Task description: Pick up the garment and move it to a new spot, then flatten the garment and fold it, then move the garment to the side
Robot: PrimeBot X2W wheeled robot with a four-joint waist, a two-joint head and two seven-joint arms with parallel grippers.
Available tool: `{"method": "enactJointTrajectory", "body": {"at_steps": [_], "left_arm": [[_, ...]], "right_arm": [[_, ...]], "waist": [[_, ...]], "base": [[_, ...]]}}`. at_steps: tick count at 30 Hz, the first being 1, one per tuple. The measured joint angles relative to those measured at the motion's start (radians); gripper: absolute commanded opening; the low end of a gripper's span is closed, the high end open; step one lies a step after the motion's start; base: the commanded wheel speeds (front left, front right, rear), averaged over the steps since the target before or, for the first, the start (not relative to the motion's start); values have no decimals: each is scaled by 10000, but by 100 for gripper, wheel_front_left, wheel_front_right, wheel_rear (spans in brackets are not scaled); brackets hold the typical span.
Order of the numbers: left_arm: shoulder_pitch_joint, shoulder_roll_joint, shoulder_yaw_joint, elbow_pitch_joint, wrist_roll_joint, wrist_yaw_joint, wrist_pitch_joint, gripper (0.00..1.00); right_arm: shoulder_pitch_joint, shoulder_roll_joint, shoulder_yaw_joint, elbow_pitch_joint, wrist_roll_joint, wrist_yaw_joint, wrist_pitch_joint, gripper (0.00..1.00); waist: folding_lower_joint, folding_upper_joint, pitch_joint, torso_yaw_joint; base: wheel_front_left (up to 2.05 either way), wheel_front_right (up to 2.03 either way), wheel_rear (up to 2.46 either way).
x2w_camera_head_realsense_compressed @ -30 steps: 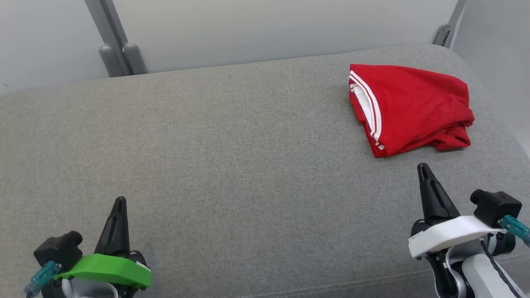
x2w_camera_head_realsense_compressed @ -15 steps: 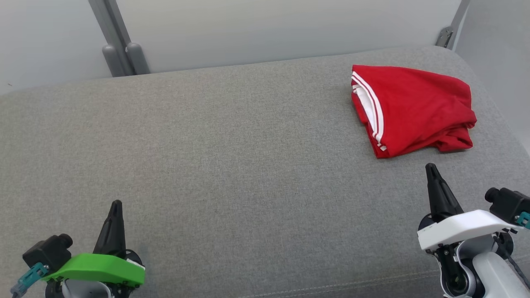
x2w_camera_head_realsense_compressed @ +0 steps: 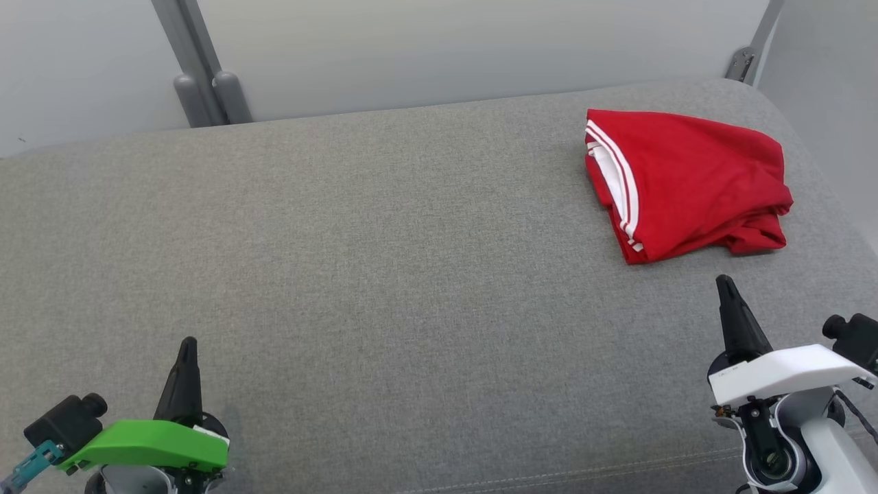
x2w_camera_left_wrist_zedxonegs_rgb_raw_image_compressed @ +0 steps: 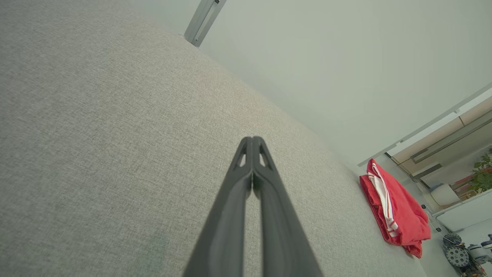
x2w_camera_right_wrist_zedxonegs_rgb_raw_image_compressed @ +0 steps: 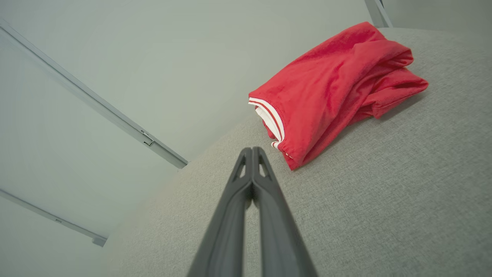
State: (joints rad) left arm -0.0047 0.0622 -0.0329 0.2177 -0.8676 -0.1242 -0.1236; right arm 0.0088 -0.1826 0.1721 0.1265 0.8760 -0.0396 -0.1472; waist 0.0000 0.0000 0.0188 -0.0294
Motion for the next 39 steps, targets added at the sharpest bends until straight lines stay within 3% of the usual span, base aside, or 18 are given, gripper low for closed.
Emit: {"method": "enactJointTrajectory", "body": {"at_steps": [39], "left_arm": [[-223, -61, 499, 274, -4146, 0, 1200, 0]], "right_arm": [[-223, 518, -1279, 738, 4320, 832, 1058, 0]], "waist": [[1, 0, -86, 165]], "base": [[0, 0, 0]]}}
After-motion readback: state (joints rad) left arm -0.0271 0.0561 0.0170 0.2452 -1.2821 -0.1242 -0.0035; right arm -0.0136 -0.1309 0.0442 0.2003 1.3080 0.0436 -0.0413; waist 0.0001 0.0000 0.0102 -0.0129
